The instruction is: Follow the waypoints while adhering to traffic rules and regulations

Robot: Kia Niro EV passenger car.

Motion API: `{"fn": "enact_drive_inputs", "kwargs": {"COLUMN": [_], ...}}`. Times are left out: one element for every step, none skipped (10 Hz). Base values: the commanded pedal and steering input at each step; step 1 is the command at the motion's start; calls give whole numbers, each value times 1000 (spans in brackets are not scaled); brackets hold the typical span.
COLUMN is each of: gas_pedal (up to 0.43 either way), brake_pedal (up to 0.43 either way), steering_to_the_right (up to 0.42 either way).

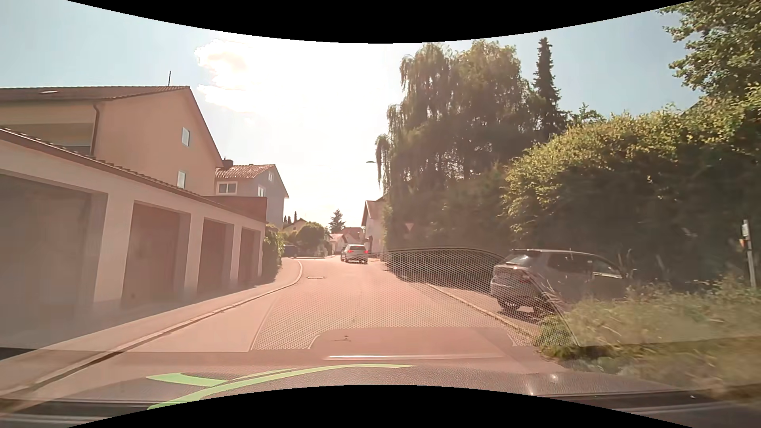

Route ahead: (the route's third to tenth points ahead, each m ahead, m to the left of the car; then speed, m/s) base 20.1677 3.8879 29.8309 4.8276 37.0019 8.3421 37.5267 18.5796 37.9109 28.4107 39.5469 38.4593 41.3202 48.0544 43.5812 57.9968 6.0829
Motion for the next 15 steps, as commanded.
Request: {"fn": "enact_drive_inputs", "kwargs": {"gas_pedal": [79,47,39,8,0,0,0,0,0,0,0,0,0,0,0], "brake_pedal": [0,0,0,0,0,0,0,0,0,0,0,0,0,0,0], "steering_to_the_right": [5,6,7,6,5,3,-3,-5,-5,-5,-5,-5,-6,-5,-6]}}
